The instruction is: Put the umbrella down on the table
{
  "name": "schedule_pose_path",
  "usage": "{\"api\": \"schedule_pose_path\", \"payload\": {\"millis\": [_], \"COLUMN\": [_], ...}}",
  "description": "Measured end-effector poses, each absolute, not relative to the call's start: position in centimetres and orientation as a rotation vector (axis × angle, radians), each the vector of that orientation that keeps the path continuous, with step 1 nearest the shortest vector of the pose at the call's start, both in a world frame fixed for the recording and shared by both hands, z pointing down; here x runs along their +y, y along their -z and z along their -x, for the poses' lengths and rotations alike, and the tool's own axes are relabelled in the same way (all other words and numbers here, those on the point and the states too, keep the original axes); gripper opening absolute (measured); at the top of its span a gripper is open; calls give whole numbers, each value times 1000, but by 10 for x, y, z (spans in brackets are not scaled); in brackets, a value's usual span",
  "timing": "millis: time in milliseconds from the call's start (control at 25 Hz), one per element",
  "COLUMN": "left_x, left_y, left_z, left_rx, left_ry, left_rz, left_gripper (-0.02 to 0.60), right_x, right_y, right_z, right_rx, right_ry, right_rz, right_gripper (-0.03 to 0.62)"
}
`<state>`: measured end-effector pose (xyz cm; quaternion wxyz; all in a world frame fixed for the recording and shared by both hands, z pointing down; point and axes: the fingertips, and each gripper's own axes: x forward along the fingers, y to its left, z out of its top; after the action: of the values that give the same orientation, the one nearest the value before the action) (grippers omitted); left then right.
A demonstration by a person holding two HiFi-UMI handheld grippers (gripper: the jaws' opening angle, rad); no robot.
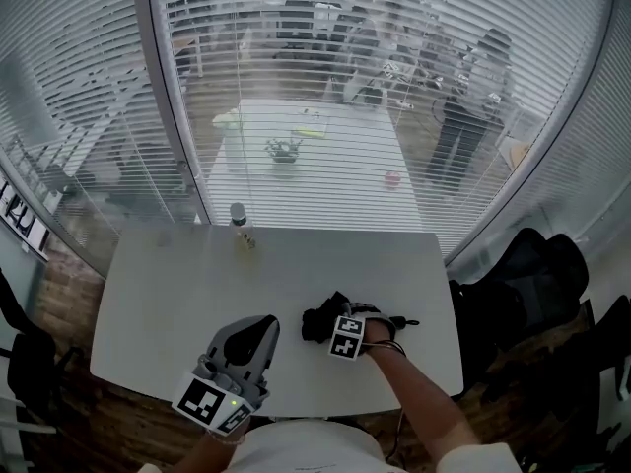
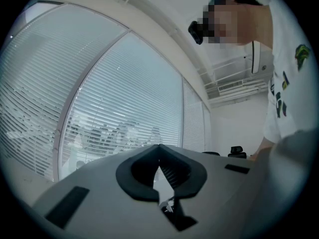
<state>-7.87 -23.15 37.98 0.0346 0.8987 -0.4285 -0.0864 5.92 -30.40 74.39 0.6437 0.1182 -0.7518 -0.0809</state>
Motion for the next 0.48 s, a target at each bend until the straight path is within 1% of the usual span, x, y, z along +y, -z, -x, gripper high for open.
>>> {"api": "schedule_pose_path", "payload": {"millis": [200,480], "left_x": [-230,-233], "left_y": [-380,-383], "left_z": [75,71], "left_rx": [-1306,-1285], "left_ry": [267,270], "left_rz": [-2770,-2768], "left_gripper": [11,11], "right_x": [-301,-303], "right_y": [-720,-665], "right_z": [-65,-78], "right_rx": [-1734,-1840], "right_ry": [222,219], "right_rz": [-296,-404], "right_gripper": [314,288]}}
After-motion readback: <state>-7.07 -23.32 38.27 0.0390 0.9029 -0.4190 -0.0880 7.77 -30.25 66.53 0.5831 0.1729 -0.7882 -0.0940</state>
